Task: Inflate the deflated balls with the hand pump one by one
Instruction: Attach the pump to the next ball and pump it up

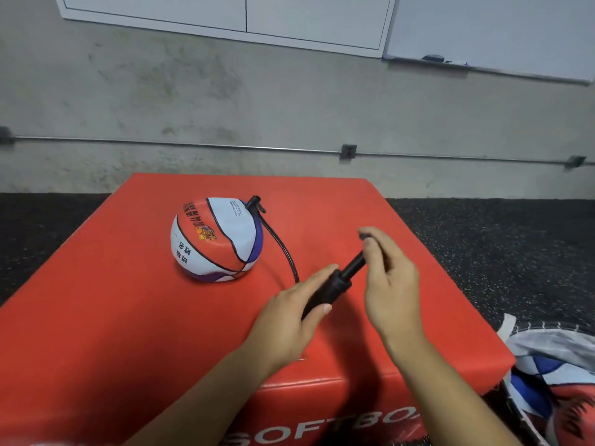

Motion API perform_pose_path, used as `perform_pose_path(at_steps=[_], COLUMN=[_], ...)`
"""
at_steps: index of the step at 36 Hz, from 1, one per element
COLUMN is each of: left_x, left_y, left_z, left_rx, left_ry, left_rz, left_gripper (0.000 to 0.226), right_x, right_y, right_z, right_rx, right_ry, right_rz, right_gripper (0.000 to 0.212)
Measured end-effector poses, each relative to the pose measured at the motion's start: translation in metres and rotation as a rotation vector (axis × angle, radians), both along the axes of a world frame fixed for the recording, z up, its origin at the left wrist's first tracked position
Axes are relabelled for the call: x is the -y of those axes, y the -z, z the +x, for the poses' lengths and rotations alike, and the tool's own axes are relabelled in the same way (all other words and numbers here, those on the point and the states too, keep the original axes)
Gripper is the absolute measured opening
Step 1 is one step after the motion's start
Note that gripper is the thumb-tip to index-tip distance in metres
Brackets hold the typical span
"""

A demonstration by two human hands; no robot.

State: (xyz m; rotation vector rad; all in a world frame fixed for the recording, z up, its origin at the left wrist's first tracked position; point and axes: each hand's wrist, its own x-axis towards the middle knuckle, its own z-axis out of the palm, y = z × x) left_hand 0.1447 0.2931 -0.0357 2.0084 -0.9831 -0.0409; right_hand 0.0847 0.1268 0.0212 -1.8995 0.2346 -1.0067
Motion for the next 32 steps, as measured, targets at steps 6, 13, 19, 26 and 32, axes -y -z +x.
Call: perform_pose_path(at_steps=[6, 13, 19, 26, 32], left_x=[0.002, 0.004, 0.005, 0.010, 0.007], left_y=[0.003, 0.000, -0.004, -0.007, -0.007], left_z=[0.001, -0.001, -0.005, -0.008, -0.009], left_rx=[-0.026, 0.012, 0.087, 0.129, 0.141], left_ry=[-0.033, -0.014, 0.018, 0.035, 0.035], left_rz=[-0.020, 0.016, 0.073, 0.128, 0.130], left_gripper=[0.061, 0.060, 0.064, 0.064, 0.067], right_x=[-0.011, -0.002, 0.013, 0.054, 0.073], right_y=[0.020, 0.018, 0.006, -0.014, -0.027], right_z=[-0.003, -0.015, -0.027, -0.030, -0.035], right_rx=[-0.117, -0.183, -0.108, 0.085, 0.175], right_ry=[-0.043, -0.101, -0.045, 0.045, 0.090], right_rz=[-0.068, -0.016, -0.006, 0.123, 0.184], right_gripper=[0.029, 0.023, 0.032, 0.031, 0.037])
